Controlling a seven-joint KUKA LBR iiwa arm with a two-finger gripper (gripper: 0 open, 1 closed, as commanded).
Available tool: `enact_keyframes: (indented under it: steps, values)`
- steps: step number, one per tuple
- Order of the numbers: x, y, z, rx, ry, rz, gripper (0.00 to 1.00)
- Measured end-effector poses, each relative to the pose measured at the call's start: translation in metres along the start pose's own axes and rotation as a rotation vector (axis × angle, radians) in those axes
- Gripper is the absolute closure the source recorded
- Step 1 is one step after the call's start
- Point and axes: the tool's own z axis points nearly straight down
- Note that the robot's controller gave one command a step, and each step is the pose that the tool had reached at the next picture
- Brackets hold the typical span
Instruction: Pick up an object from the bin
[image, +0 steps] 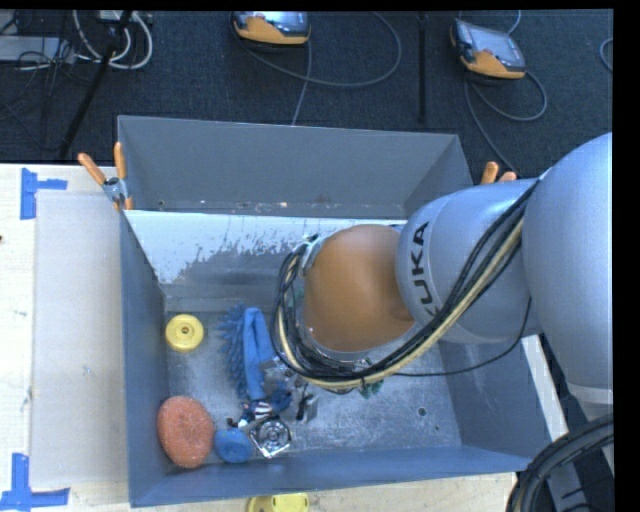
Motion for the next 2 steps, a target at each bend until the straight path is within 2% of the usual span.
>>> enact_keyframes:
  steps: [1, 2]
  values:
    - [0.011, 0.004, -0.047, -0.003, 0.008, 0.004, 1.00]
    - [0.016, 0.000, -0.108, -0.003, 0.006, -0.008, 1.00]
